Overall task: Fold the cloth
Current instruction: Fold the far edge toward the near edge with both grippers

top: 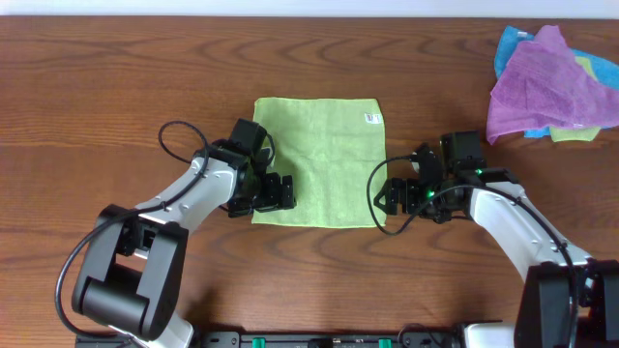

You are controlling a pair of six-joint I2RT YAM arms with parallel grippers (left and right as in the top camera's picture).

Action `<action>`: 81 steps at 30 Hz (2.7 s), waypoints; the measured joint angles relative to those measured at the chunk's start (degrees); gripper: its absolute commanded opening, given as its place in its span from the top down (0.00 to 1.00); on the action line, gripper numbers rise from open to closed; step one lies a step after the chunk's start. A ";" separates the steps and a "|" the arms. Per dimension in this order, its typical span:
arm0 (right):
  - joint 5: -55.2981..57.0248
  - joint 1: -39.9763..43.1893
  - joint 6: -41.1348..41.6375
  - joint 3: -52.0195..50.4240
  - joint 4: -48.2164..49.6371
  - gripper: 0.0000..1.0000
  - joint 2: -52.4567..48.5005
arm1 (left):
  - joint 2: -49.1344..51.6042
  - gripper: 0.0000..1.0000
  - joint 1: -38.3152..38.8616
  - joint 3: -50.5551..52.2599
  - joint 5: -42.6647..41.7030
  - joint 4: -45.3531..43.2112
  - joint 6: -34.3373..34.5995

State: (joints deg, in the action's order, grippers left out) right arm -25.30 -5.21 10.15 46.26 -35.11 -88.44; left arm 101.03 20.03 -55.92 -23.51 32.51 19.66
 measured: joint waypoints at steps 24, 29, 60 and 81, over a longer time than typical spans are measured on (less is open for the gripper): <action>-9.14 -3.39 5.07 -11.30 16.90 0.21 1.09 | 1.22 0.05 0.00 -1.53 0.09 6.62 -0.70; -6.82 -6.64 6.88 -11.89 17.38 0.43 1.09 | 1.25 0.12 0.00 -1.51 0.33 6.69 -0.66; 3.80 -8.04 11.61 -12.02 17.62 0.99 0.81 | 2.69 0.94 -0.15 0.07 -0.79 6.12 4.81; 4.46 -8.04 12.20 -0.07 8.09 0.99 0.00 | 5.18 0.94 0.00 -10.03 0.11 14.25 10.60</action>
State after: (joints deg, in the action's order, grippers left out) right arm -20.84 -13.26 22.35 46.19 -27.03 -88.44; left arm 106.21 20.03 -65.95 -23.40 46.76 30.26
